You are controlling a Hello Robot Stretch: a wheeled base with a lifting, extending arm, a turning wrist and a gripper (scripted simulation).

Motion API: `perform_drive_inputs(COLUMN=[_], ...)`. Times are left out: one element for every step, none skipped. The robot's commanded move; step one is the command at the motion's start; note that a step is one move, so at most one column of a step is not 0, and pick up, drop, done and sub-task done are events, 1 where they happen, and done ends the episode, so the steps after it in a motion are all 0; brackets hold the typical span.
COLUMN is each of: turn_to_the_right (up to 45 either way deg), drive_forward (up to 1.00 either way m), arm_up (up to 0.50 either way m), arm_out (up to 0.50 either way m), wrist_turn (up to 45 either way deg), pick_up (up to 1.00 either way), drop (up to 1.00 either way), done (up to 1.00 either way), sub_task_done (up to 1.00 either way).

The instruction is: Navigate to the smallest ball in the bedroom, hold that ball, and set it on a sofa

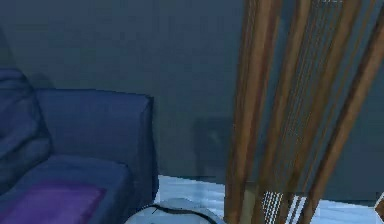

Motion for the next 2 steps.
perform_drive_inputs(turn_to_the_right=[18.0, -3.0], drive_forward=[0.00, 0.00], arm_up=[0.00, 0.00], arm_out=[0.00, 0.00], wrist_turn=[0.0, 0.0], pick_up=[0.00, 0.00], drop=[0.00, 0.00], done=[0.00, 0.00], sub_task_done=[0.00, 0.00])
